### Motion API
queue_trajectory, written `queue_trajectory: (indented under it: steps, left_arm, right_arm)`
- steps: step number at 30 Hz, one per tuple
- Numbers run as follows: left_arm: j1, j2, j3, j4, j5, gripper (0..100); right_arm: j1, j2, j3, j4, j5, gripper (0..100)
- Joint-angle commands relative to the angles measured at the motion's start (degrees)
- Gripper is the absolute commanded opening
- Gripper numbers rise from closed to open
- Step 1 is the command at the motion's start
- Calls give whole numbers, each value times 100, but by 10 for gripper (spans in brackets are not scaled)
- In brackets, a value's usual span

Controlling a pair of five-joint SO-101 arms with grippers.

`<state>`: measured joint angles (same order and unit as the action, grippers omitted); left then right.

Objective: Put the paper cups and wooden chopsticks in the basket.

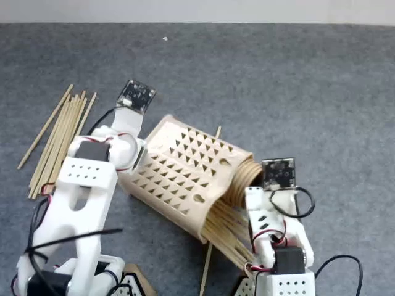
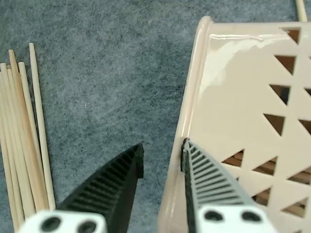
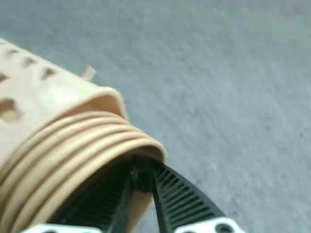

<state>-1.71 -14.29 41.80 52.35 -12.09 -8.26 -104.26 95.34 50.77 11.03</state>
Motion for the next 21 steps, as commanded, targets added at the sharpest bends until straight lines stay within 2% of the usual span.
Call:
queue_trajectory:
  steps: [1,6,8,10,21]
  left_arm:
    - [-154,497,-66,-9,-79,145]
    - [-154,716,-110,-9,-79,144]
    - [-154,831,-110,-9,-79,144]
    - [-154,980,-145,-9,-79,144]
    - [-145,2299,-1147,615,-79,143]
  right_arm:
    - [-242,-75,769,-145,105,11]
    - [-251,-66,752,-514,105,13]
    - [-251,-57,576,-576,97,45]
    - [-251,-48,233,-558,79,74]
    - [-242,-40,-1156,-84,105,78]
